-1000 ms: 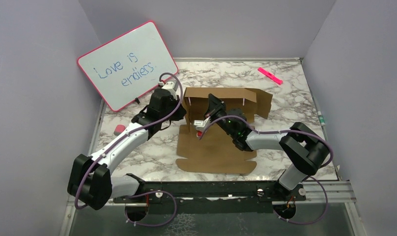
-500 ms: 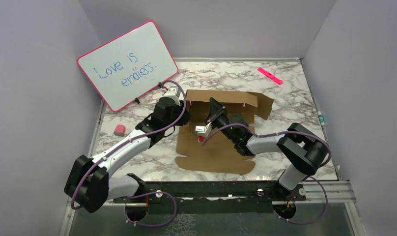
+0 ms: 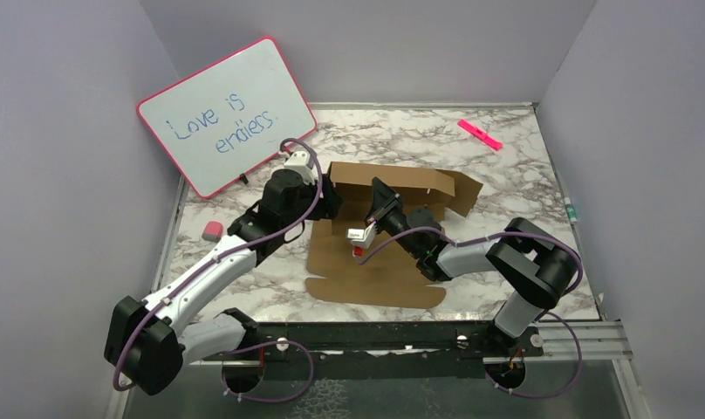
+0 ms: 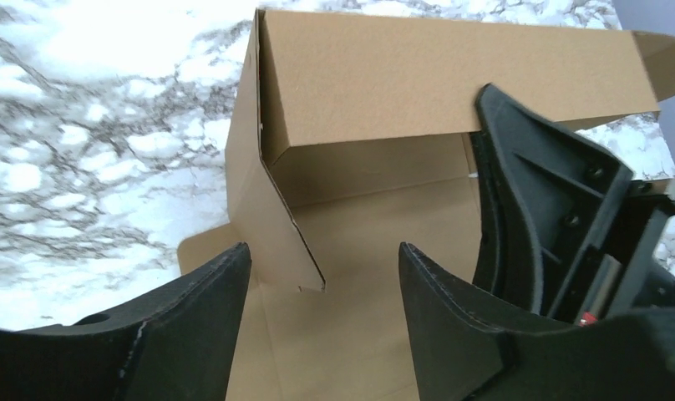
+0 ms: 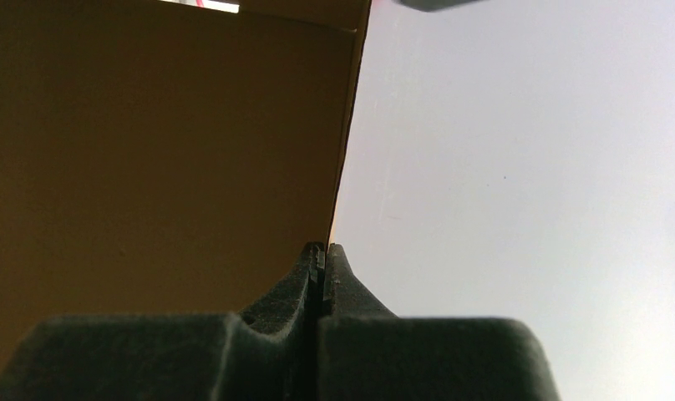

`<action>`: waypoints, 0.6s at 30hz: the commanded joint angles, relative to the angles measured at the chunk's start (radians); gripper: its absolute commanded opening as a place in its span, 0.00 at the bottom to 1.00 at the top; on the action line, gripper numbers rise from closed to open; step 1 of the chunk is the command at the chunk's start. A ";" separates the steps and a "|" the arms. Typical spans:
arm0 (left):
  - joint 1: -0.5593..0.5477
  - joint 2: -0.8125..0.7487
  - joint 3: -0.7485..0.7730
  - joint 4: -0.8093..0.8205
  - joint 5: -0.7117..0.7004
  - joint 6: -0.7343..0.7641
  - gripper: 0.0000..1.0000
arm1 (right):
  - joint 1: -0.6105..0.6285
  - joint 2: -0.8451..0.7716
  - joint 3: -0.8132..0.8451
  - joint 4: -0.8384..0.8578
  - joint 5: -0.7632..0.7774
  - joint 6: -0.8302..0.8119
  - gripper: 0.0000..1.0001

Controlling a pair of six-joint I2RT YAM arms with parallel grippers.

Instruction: Fold the paper box

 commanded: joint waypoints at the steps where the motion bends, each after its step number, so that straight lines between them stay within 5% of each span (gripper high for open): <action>1: -0.003 -0.073 0.089 -0.082 -0.065 0.130 0.69 | 0.011 0.027 -0.016 0.091 0.022 -0.014 0.01; 8: 0.062 -0.136 0.140 -0.154 -0.111 0.317 0.75 | 0.011 0.011 -0.010 0.064 0.023 0.006 0.01; 18: 0.285 -0.063 0.071 -0.091 0.125 0.502 0.84 | 0.011 -0.017 0.001 0.025 0.012 0.022 0.01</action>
